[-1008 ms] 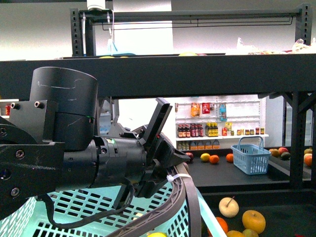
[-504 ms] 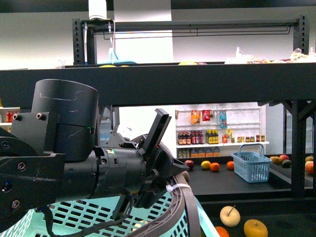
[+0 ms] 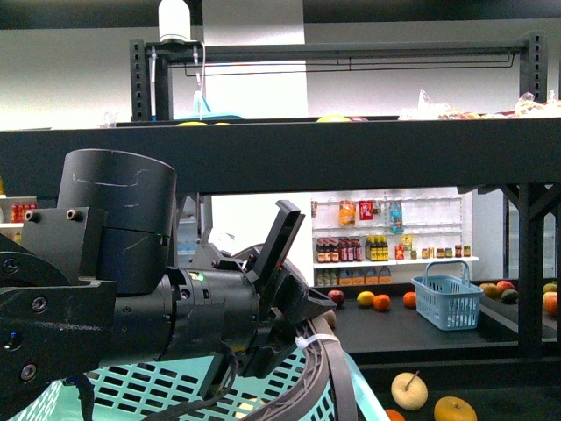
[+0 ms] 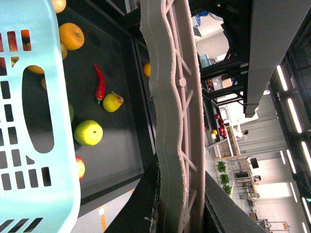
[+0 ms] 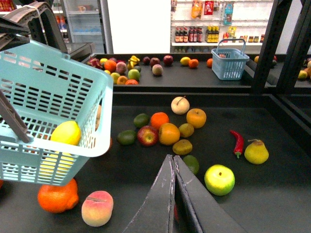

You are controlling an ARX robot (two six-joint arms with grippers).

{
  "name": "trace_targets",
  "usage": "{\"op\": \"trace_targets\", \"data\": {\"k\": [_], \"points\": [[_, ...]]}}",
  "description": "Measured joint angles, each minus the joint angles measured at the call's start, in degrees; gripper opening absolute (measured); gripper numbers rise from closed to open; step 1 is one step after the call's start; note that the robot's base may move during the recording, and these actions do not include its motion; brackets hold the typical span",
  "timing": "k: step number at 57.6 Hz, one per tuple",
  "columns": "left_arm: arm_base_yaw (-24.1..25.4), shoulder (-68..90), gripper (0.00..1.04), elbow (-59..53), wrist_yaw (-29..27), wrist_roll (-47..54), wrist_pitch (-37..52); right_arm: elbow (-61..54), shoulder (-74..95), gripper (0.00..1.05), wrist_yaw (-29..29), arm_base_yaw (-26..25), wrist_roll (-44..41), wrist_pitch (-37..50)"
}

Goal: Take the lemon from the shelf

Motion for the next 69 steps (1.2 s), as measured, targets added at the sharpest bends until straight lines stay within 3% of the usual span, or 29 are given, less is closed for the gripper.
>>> {"op": "trace_targets", "data": {"k": [10, 22, 27, 40, 53, 69], "points": [[0.00, 0.00, 0.12, 0.00, -0.04, 0.02, 0.00, 0.00, -0.11, 0.06, 0.00, -0.07, 0.00, 0.00], [-0.02, 0.00, 0.12, 0.00, -0.35, 0.09, 0.00, 0.00, -0.11, 0.42, 0.00, -0.07, -0.02, 0.00], [-0.59, 0.00, 0.12, -0.13, -11.02, -0.72, 1.88, 0.00, -0.11, 0.62, 0.00, -0.07, -0.02, 0.00], [3.23, -0.07, 0.12, -0.55, -25.70, -6.47, 9.46, 0.00, -0.11, 0.98, 0.00, -0.07, 0.00, 0.00], [11.10, -1.88, 0.12, -3.41, -36.39, -15.30, 18.27, 0.00, -0.11, 0.97, 0.00, -0.07, 0.00, 0.00], [22.49, -5.64, 0.12, -6.27, -37.18, -22.16, 26.01, 0.00, -0.13, 0.97, 0.00, -0.07, 0.00, 0.00]]}}
